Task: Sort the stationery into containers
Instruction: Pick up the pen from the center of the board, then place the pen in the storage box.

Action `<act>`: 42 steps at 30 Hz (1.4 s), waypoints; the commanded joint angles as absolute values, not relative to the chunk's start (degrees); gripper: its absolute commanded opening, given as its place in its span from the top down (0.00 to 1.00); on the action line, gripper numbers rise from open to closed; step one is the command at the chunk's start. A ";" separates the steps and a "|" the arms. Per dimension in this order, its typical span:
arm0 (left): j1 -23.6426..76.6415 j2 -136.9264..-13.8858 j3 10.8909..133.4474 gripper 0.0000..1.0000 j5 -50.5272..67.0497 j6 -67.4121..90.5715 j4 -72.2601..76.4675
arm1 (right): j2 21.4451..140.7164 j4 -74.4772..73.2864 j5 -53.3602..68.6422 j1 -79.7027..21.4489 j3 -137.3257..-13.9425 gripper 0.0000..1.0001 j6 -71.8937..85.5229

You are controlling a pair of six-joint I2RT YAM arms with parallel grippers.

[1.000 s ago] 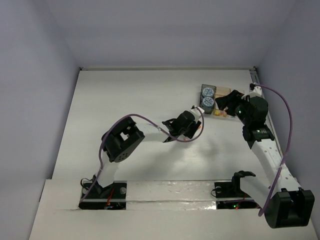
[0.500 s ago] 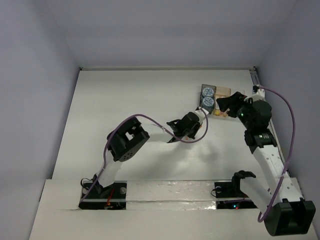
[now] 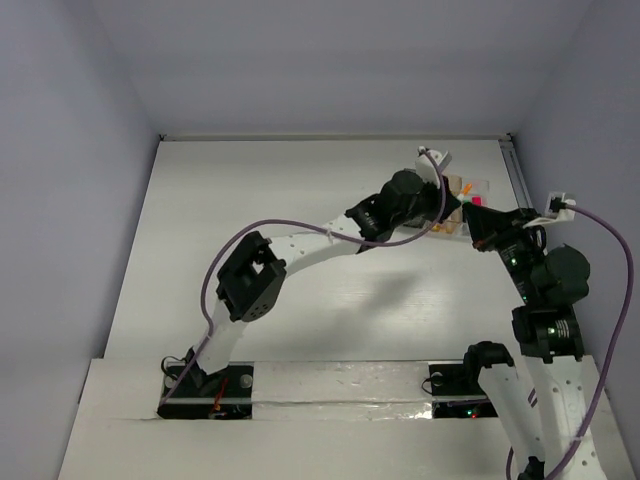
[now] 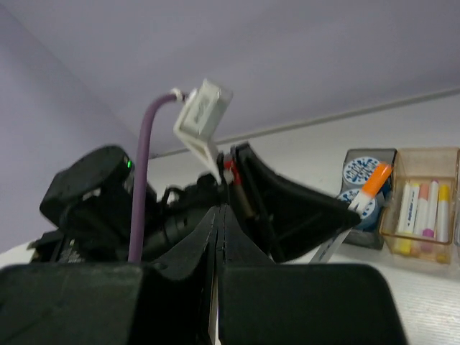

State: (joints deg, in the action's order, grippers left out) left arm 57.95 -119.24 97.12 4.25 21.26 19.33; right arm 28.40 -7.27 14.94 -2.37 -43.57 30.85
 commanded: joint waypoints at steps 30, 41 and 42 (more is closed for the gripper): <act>49.14 -157.06 136.76 0.93 9.67 43.86 39.64 | 24.52 -7.12 17.05 -9.67 -44.21 0.89 27.69; 48.60 -157.94 136.67 0.78 9.40 42.98 39.11 | 24.43 -6.94 16.88 -9.67 -44.03 0.88 27.77; 48.60 -157.94 136.67 0.74 9.58 43.07 39.20 | 24.43 -6.94 16.79 -9.67 -43.95 0.88 27.77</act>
